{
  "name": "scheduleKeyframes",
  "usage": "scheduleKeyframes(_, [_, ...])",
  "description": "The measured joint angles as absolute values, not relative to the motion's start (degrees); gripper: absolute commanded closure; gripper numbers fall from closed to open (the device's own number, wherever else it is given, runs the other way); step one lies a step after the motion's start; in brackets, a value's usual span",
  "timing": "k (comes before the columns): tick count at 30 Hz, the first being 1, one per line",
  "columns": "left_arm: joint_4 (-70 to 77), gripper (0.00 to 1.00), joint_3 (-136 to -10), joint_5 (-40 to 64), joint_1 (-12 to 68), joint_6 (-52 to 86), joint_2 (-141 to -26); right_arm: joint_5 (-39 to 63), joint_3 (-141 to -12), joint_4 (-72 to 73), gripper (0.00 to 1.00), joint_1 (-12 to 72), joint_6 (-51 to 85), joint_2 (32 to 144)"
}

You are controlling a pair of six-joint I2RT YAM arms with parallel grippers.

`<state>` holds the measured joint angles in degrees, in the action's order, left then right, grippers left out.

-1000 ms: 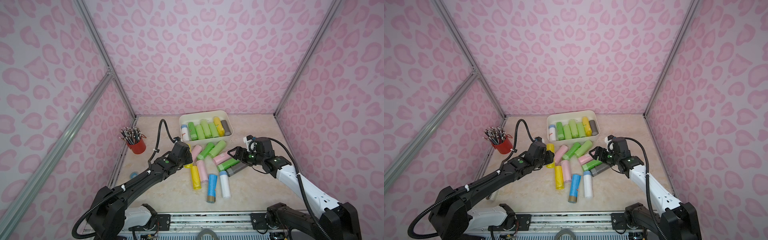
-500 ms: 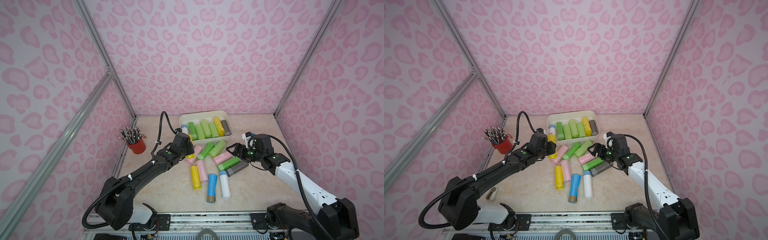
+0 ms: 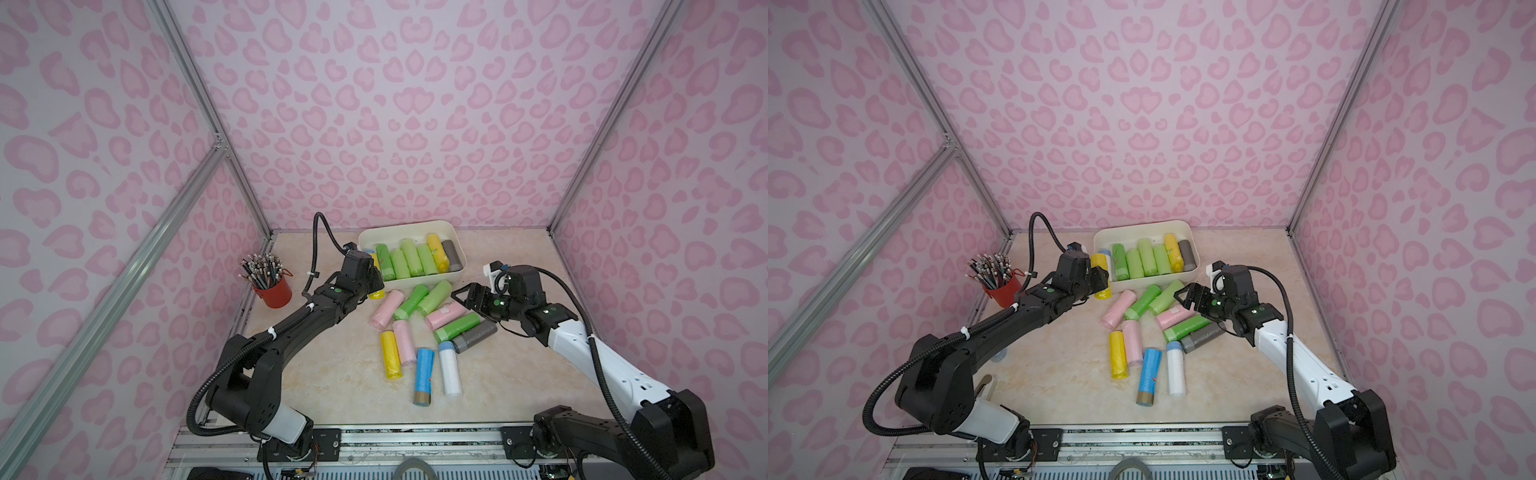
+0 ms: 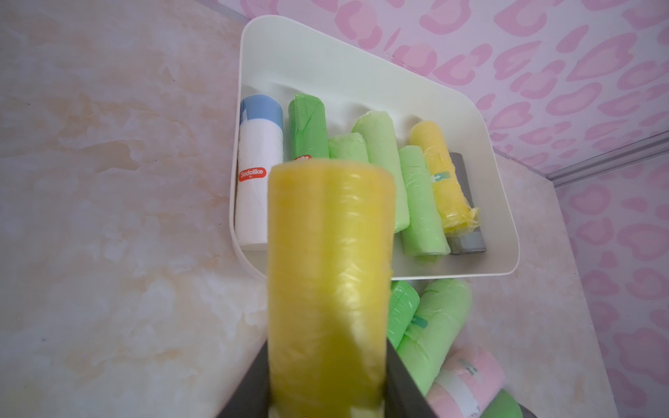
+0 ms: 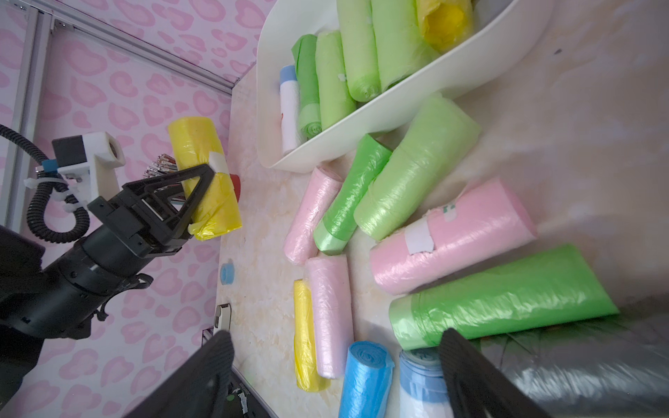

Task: Put the roll of trash bags into the storage box
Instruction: Place the roll of trash bags in the storage box.

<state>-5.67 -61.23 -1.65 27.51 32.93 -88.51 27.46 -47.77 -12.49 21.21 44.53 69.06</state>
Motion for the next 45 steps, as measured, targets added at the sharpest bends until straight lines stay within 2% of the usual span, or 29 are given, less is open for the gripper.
scheduleKeyframes(8, [-4.78,0.82,-70.74,-1.74,25.43,30.72,-98.78,27.51,-47.44,-12.01,0.1,20.95,44.6,68.31])
scheduleKeyframes(22, [-9.78,0.82,-95.61,-4.34,23.22,24.58,-120.49,27.46,-46.17,-12.23,0.1,19.22,44.27,66.96])
scheduleKeyframes(28, [-13.08,0.81,-102.61,-6.68,23.4,22.39,-125.49,26.94,-46.17,-13.54,0.1,18.81,43.2,67.33])
scheduleKeyframes(34, [-15.92,0.8,-104.25,-8.01,23.35,21.37,-128.03,26.28,-46.35,-14.79,0.1,18.65,42.3,68.2])
scheduleKeyframes(38, [-16.16,0.74,-104.14,-8.78,23.31,21.32,-128.25,25.3,-46.92,-15.86,0.1,18.55,41.45,68.62])
scheduleKeyframes(40, [-16.36,0.64,-104.47,-9.08,23.33,20.95,-128.86,24.62,-47.0,-16.43,0.1,18.46,41.25,68.62])
scheduleKeyframes(43, [-17.28,0.55,-104.62,-9.21,23.42,20.82,-129.34,23.83,-47.0,-17.26,0.1,18.46,40.86,68.49])
scheduleKeyframes(45, [-17.08,0.44,-104.38,-9.76,23.59,20.43,-129.19,23.46,-46.94,-17.67,0.1,18.44,40.69,68.14])
